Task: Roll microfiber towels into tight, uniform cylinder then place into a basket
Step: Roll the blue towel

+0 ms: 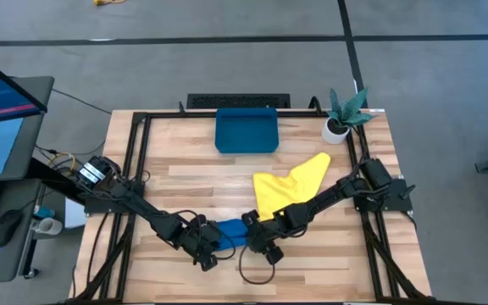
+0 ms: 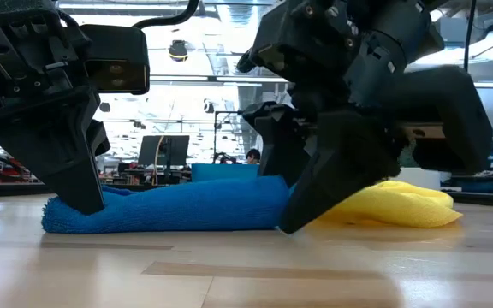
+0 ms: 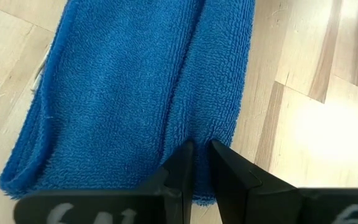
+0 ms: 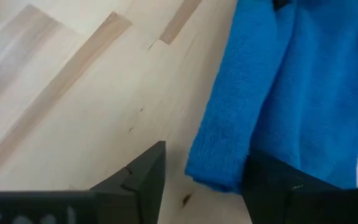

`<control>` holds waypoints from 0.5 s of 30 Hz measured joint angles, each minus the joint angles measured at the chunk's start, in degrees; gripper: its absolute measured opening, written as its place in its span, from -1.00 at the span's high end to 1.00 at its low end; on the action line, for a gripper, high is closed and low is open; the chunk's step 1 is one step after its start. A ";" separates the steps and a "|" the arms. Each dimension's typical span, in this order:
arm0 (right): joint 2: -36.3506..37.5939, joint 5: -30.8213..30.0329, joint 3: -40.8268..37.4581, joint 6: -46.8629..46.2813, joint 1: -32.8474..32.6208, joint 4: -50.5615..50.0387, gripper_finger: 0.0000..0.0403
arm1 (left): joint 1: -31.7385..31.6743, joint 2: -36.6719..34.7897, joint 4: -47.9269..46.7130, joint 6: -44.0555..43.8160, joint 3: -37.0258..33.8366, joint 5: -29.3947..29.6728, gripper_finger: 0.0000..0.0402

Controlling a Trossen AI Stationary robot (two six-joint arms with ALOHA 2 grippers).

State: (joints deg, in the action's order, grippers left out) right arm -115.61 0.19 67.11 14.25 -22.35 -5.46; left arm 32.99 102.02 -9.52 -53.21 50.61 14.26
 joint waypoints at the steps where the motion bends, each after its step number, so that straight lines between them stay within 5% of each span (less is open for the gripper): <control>1: 0.00 0.02 0.00 -0.83 0.00 -0.09 0.05 | 0.00 0.00 0.02 0.00 0.00 0.00 0.79; 15: 0.02 5.95 0.00 -12.79 2.99 -0.45 0.93 | 0.00 0.00 0.02 0.83 0.00 0.11 0.79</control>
State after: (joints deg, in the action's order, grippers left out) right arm -115.59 6.14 67.11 1.47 -19.36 -5.91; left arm 32.99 102.02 -9.50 -52.38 50.61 14.37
